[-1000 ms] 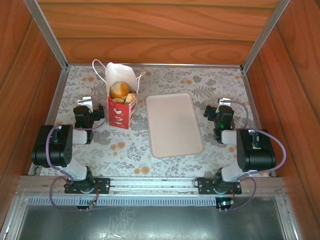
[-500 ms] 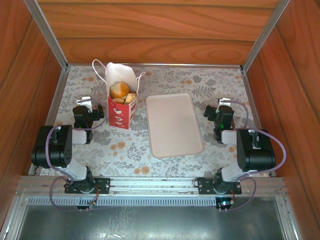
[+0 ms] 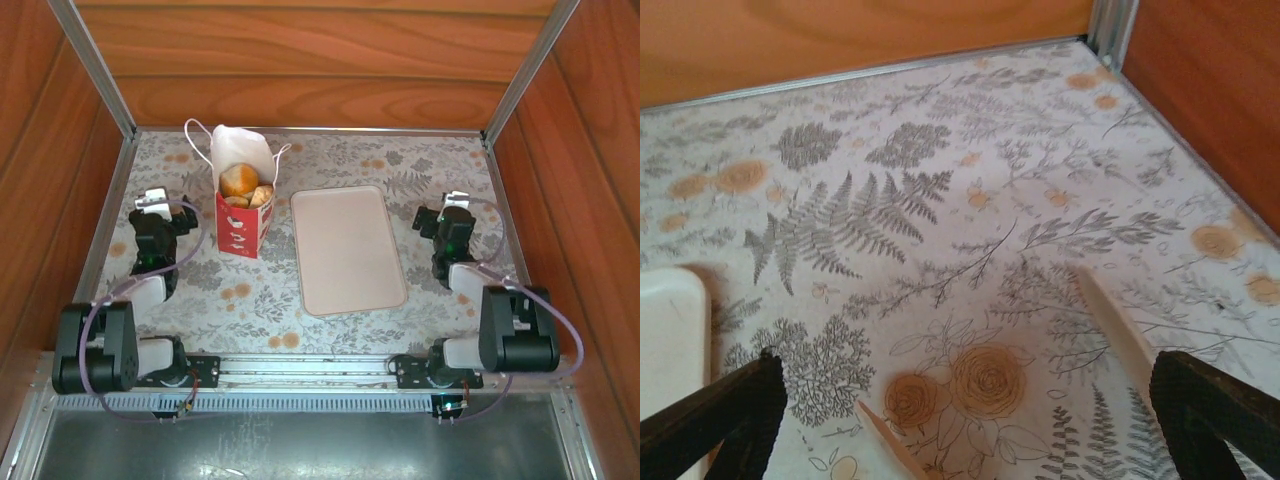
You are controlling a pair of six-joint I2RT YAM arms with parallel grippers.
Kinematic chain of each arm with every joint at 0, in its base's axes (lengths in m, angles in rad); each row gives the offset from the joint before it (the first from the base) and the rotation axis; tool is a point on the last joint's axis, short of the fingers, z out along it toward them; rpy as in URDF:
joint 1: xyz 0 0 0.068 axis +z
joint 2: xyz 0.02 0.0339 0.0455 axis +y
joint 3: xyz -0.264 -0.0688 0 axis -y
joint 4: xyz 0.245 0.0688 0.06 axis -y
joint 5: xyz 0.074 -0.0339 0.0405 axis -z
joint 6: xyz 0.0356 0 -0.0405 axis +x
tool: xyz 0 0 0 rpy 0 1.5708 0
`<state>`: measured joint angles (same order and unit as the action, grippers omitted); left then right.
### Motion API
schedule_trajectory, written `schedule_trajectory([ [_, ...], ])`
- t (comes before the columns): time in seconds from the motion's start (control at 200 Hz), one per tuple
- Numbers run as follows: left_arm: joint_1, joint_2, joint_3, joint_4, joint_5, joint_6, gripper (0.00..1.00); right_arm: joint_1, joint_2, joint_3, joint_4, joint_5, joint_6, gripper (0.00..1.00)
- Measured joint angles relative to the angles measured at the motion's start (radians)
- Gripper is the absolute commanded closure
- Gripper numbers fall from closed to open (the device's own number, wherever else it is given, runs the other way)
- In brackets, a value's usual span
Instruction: Take the fake bread out of the paper bag
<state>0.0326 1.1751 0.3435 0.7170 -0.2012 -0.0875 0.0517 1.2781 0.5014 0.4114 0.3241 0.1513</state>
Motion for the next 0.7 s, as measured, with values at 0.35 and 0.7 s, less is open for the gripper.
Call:
schedule_trajectory([
  [0.35,0.0,-0.278,0.024,-0.259,-0.074,-0.121,0.0,0.06,-0.34,0.167,-0.66,-0.043,0.232,0.0],
  [0.7,0.0,-0.351,0.054,-0.36,-0.065,-0.206,0.0,0.273,-0.351,0.227,-1.132,-0.132,0.518,0.22],
])
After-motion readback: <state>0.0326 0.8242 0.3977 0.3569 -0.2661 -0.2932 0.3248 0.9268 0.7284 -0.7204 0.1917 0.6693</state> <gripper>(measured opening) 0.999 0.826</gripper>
